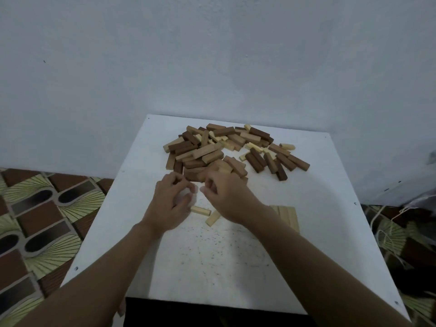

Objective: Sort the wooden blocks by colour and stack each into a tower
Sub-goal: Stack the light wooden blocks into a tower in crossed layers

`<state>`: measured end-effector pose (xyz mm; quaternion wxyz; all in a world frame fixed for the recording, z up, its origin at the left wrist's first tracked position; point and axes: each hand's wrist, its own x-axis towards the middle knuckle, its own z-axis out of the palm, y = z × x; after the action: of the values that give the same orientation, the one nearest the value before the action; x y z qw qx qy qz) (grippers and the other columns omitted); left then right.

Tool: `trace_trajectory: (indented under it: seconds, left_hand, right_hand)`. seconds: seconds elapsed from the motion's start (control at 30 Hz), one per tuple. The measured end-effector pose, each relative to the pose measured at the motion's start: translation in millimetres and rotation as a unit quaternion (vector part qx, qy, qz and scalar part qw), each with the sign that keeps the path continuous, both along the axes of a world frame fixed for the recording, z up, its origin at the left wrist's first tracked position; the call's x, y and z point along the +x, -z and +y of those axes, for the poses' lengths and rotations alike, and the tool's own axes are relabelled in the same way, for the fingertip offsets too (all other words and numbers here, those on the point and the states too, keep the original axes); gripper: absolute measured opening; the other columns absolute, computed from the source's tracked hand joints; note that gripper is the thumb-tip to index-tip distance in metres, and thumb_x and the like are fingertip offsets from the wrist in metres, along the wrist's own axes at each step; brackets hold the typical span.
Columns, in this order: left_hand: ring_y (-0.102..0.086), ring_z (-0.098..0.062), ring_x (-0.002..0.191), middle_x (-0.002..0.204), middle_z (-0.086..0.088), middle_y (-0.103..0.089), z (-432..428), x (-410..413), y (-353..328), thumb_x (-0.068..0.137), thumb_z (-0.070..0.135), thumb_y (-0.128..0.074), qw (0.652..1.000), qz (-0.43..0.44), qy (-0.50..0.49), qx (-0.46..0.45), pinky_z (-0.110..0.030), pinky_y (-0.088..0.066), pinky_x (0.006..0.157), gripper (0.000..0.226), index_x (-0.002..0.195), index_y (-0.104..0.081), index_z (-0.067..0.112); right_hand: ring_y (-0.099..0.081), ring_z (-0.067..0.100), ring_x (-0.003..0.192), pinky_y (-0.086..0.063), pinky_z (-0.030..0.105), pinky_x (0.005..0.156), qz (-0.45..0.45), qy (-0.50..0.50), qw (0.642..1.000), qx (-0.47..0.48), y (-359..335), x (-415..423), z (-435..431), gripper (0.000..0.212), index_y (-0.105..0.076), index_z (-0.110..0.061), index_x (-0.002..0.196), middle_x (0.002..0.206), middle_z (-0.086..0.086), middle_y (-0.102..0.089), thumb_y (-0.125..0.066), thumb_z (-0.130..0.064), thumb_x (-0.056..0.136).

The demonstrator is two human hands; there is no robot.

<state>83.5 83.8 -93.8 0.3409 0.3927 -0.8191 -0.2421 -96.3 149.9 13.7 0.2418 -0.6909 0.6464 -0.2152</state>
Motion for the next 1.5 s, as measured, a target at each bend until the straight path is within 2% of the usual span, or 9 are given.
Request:
trace_trajectory:
  seconds: [0.1, 0.2, 0.33, 0.5, 0.77, 0.93, 1.13, 1.3, 1.5]
  left_hand:
    - [-0.059, -0.017, 0.087, 0.094, 0.005, -0.057, 8.0, 0.8, -7.1, 0.093, 0.032, -0.06, 0.998, 0.024, 0.053, 0.035, -0.046, -0.048, 0.072, 0.013, 0.093, -0.071, 0.024]
    - [-0.059, -0.013, 0.093, 0.095, 0.011, -0.061, 16.5, 5.9, -4.2, 0.093, 0.027, -0.064, 0.998, -0.013, 0.047, 0.028, -0.049, -0.047, 0.078, 0.01, 0.097, -0.073, 0.026]
    - [-0.055, -0.007, 0.099, 0.094, 0.016, -0.06, 38.4, 12.4, -1.6, 0.096, 0.044, -0.058, 0.997, -0.071, 0.009, 0.037, -0.043, -0.037, 0.093, 0.019, 0.103, -0.072, 0.033]
    - [-0.057, -0.006, 0.085, 0.07, 0.014, -0.058, 67.7, 11.6, 0.8, 0.095, 0.047, -0.063, 0.994, -0.048, -0.081, 0.058, -0.029, -0.031, 0.09, 0.011, 0.096, -0.067, 0.036]
    - [-0.056, -0.008, 0.076, 0.062, 0.008, -0.054, 75.6, 6.4, 0.9, 0.09, 0.053, -0.071, 0.99, -0.06, -0.117, 0.054, -0.029, -0.03, 0.085, 0.034, 0.069, -0.054, 0.031]
    - [-0.059, -0.009, 0.086, 0.076, 0.012, -0.061, 75.5, 9.9, -1.3, 0.084, 0.058, -0.073, 0.994, -0.04, -0.083, 0.059, -0.028, -0.029, 0.091, 0.022, 0.089, -0.063, 0.04]
    - [-0.051, 0.005, 0.108, 0.108, 0.023, -0.054, 58.9, 16.8, -3.5, 0.084, 0.06, -0.072, 0.989, -0.106, 0.002, 0.1, -0.034, -0.027, 0.095, 0.058, 0.136, -0.053, 0.042]
    - [-0.052, 0.003, 0.105, 0.11, 0.024, -0.056, 43.2, 9.1, -14.9, 0.084, 0.044, -0.08, 0.983, -0.12, 0.043, 0.129, -0.043, -0.031, 0.101, 0.054, 0.132, -0.057, 0.039]
    - [-0.057, -0.006, 0.1, 0.115, 0.022, -0.057, 16.7, 2.6, -25.0, 0.074, 0.041, -0.089, 0.971, -0.146, 0.107, 0.158, -0.042, -0.047, 0.093, 0.055, 0.118, -0.057, 0.043]
  right_hand:
    - [-0.053, 0.014, 0.071, -0.03, 0.024, 0.06, 0.019, 0.027, 0.999, -0.004, 20.1, 6.8, 10.4, 0.017, -0.056, -0.013, 0.094, 0.078, -0.001, -0.055, -0.052, -0.027, 0.103]
    - [-0.051, 0.013, 0.067, -0.029, 0.026, 0.06, 0.002, 0.06, 0.997, -0.046, 35.2, 10.5, 19.5, 0.014, -0.052, -0.012, 0.096, 0.075, -0.002, -0.052, -0.05, -0.025, 0.104]
    - [-0.049, 0.014, 0.066, -0.038, 0.029, 0.056, -0.068, 0.115, 0.986, -0.099, 56.4, 14.3, 30.3, 0.01, -0.05, -0.017, 0.096, 0.08, -0.002, -0.051, -0.045, -0.018, 0.104]
    - [-0.052, 0.013, 0.072, -0.042, 0.029, 0.06, -0.062, 0.186, 0.977, -0.089, 73.4, 16.5, 40.7, 0.01, -0.051, -0.023, 0.098, 0.086, -0.003, -0.054, -0.045, -0.025, 0.106]
    - [-0.048, 0.006, 0.083, -0.039, 0.015, 0.071, -0.053, 0.202, 0.977, -0.053, 80.5, 18.6, 52.5, 0.024, -0.055, -0.012, 0.125, 0.129, 0.003, -0.044, -0.046, -0.022, 0.105]
    - [-0.049, 0.008, 0.109, -0.034, 0.015, 0.089, -0.042, 0.123, 0.991, -0.018, 78.8, 8.6, 58.5, 0.054, -0.045, -0.008, 0.145, 0.138, 0.0, -0.042, -0.061, -0.026, 0.097]
    - [-0.047, 0.012, 0.118, -0.035, 0.016, 0.093, -0.011, 0.035, 0.999, -0.027, 82.1, 2.4, 53.9, 0.076, -0.037, -0.002, 0.151, 0.142, 0.002, -0.041, -0.073, -0.025, 0.087]
    - [-0.048, 0.023, 0.122, -0.046, 0.033, 0.101, -0.008, 0.013, 0.998, -0.056, 85.5, -0.3, 46.7, 0.063, -0.048, -0.002, 0.142, 0.133, 0.007, -0.049, -0.073, -0.012, 0.085]
    - [-0.047, 0.026, 0.117, -0.036, 0.03, 0.095, -0.008, 0.002, 0.997, -0.079, 87.0, -0.5, 41.7, 0.062, -0.054, -0.005, 0.136, 0.126, 0.01, -0.058, -0.078, -0.009, 0.079]
